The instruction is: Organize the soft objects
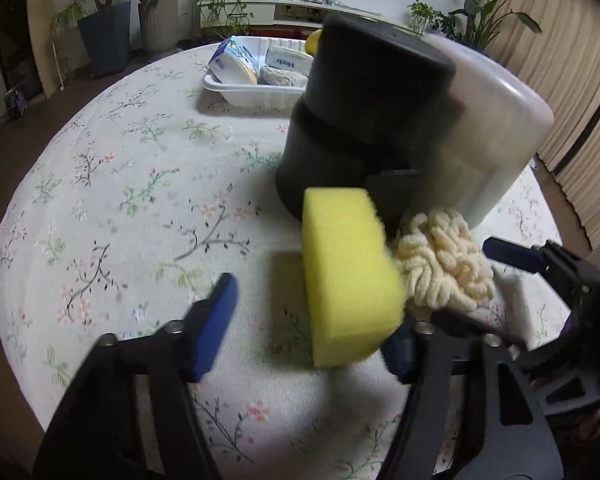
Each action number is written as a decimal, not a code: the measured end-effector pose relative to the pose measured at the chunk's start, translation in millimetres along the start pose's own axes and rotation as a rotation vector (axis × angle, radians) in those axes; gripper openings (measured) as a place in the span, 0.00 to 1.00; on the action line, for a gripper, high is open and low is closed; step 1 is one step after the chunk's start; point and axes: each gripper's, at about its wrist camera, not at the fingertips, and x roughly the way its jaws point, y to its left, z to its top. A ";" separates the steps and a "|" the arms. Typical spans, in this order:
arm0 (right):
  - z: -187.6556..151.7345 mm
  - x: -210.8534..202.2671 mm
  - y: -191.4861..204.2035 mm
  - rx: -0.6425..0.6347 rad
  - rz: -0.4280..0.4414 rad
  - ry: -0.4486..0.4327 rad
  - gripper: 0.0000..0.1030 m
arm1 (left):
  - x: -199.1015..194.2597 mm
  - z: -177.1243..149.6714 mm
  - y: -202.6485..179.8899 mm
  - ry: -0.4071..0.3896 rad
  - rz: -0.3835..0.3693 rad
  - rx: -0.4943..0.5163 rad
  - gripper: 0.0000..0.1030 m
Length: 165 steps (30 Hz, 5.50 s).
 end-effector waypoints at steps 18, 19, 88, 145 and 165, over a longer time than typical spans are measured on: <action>1.6 -20.0 10.6 -0.053 -0.007 -0.020 0.29 | -24.9 -19.2 5.4 -0.050 -0.053 -0.061 0.21; -0.8 -30.4 10.2 -0.061 -0.004 -0.031 0.29 | -27.5 -19.5 4.8 -0.054 -0.054 -0.062 0.21; 212.2 101.8 -142.6 -0.427 0.035 0.194 0.75 | 103.6 220.3 4.6 0.060 -0.012 0.230 0.81; -18.1 -146.9 -52.5 0.076 -0.172 -0.282 1.00 | -138.0 -2.5 -87.8 -0.319 0.292 -0.155 1.00; -21.4 -148.4 -37.9 0.073 -0.242 -0.304 1.00 | -126.2 -18.9 -91.4 -0.290 0.318 -0.151 1.00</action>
